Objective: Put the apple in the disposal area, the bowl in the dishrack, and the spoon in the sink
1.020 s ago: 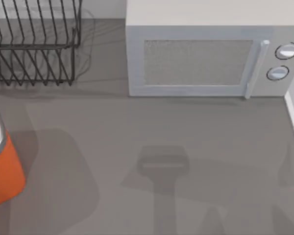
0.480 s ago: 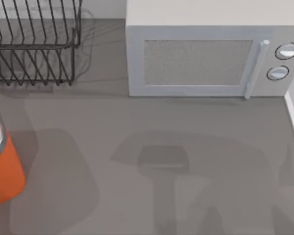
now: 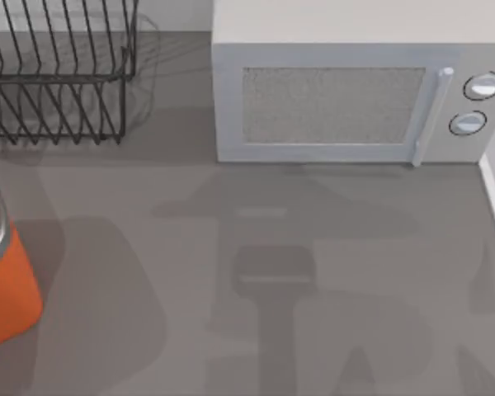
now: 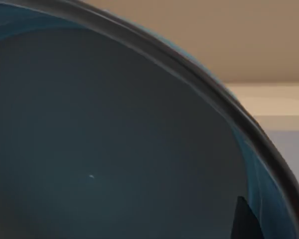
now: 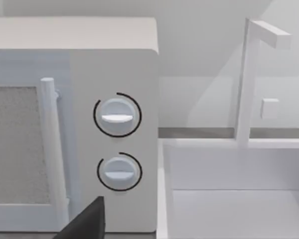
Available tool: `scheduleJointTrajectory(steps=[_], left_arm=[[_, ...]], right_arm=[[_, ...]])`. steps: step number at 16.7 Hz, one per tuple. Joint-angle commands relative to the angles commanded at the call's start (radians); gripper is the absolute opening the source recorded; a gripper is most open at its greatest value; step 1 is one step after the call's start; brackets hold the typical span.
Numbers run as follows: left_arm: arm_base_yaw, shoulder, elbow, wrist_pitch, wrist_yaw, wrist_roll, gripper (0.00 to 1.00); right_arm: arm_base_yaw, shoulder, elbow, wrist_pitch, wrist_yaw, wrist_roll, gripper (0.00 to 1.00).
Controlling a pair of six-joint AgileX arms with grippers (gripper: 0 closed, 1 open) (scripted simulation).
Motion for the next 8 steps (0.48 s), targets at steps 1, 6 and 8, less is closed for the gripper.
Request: scheduleJointTrajectory(steps=[1, 6, 8], left_arm=[[-0.008, 0.056, -0.016, 0.077, -0.008, 0.000, 0.00], [-0.038, 0.246, -0.088, 0.321, -0.038, 0.001, 0.00], [-0.041, 0.268, -0.098, 0.344, -0.041, 0.001, 0.00]], right_arm=[[0.000, 0.000, 0.000, 0.000, 0.000, 0.000, 1.00], [0.000, 0.000, 0.000, 0.000, 0.000, 0.000, 1.00], [0.000, 0.000, 0.000, 0.000, 0.000, 0.000, 1.00]])
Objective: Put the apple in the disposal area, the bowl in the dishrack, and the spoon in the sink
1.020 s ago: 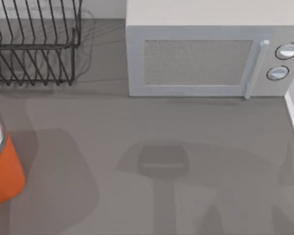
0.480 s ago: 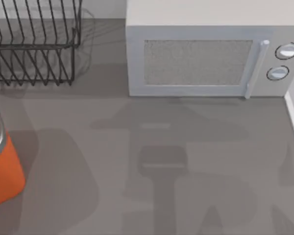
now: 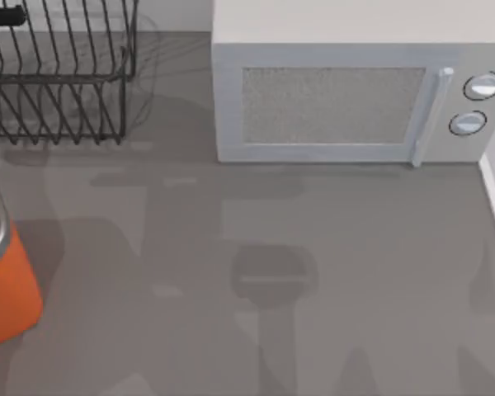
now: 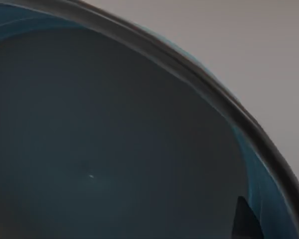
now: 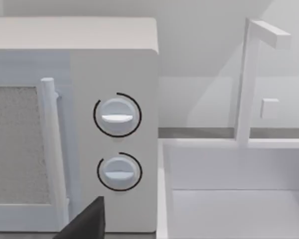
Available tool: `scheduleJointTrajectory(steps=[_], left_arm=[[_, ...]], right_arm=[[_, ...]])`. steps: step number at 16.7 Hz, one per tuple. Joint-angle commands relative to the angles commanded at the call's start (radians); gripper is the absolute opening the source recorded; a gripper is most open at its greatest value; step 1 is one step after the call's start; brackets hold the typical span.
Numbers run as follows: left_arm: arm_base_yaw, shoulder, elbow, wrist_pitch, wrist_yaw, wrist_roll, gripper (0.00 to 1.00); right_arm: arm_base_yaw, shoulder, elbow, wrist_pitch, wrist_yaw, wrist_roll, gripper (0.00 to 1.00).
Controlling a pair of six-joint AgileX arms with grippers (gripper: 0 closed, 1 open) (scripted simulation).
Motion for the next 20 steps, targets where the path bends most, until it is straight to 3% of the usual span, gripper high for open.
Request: scheduleJointTrajectory(steps=[4, 17, 20], left_arm=[[0.000, 0.000, 0.000, 0.000, 0.000, 0.000, 0.00], [0.000, 0.000, 0.000, 0.000, 0.000, 0.000, 0.98], [0.000, 0.000, 0.000, 0.000, 0.000, 0.000, 1.00]], right_arm=[[0.000, 0.000, 0.000, 0.000, 0.000, 0.000, 1.00], [0.000, 0.000, 0.000, 0.000, 0.000, 0.000, 1.00], [0.000, 0.000, 0.000, 0.000, 0.000, 0.000, 1.00]])
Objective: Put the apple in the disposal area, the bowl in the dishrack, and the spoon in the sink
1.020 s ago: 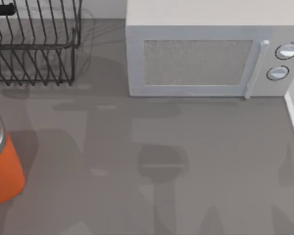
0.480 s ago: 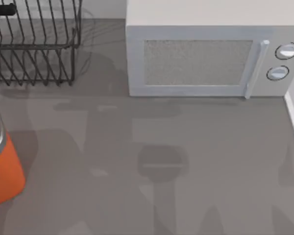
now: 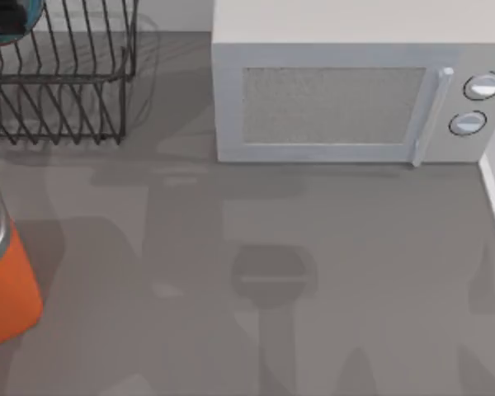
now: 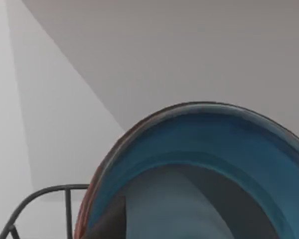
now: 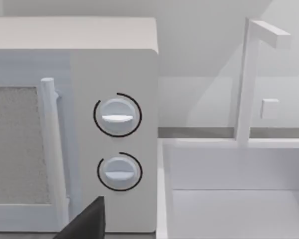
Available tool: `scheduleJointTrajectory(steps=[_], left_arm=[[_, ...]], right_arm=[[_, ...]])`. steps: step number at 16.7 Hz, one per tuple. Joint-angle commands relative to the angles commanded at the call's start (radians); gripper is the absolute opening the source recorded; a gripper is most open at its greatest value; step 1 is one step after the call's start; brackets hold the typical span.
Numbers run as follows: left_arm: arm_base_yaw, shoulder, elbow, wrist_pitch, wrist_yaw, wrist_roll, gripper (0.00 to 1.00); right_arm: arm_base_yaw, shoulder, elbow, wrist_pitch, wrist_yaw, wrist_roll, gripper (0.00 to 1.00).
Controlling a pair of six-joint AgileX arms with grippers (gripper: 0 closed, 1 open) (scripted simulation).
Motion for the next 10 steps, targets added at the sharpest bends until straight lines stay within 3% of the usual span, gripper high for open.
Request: scheduleJointTrajectory(steps=[10], left_arm=[[-0.001, -0.064, -0.043, -0.040, -0.005, 0.012, 1.00]], right_arm=[[0.000, 0.000, 0.000, 0.000, 0.000, 0.000, 1.00]])
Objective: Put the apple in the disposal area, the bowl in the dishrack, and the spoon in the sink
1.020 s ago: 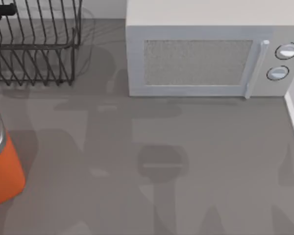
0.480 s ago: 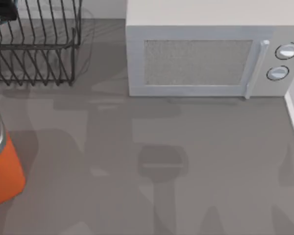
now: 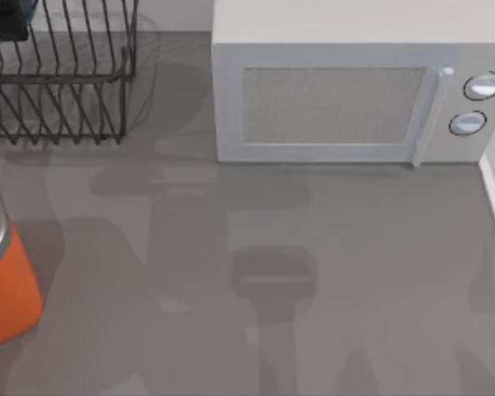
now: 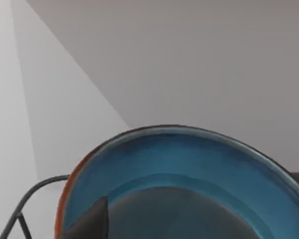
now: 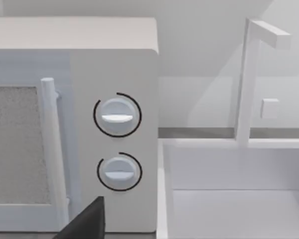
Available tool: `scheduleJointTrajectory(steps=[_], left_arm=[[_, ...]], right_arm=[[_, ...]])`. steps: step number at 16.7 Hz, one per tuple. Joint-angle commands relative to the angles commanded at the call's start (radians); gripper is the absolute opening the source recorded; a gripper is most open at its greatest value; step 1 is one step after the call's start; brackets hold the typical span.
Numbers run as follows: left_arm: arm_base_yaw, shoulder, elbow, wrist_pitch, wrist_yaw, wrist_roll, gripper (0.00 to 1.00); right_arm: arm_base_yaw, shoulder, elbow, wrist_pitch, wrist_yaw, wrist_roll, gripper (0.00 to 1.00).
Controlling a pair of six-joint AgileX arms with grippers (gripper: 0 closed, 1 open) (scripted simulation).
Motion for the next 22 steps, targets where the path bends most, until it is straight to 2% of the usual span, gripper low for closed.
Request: scheduleJointTrajectory(steps=[5, 16, 19, 22], left_arm=[[-0.012, -0.312, -0.169, -0.153, -0.018, 0.016, 1.00], [-0.053, -1.369, -0.676, -0.606, -0.077, -0.034, 1.00], [-0.061, -1.568, -0.794, -0.712, -0.091, -0.035, 1.00], [-0.066, -1.674, -0.868, -0.779, -0.099, -0.030, 1.00]], right_arm=[[0.000, 0.000, 0.000, 0.000, 0.000, 0.000, 1.00], [0.000, 0.000, 0.000, 0.000, 0.000, 0.000, 1.00], [0.000, 0.000, 0.000, 0.000, 0.000, 0.000, 1.00], [0.000, 0.000, 0.000, 0.000, 0.000, 0.000, 1.00]])
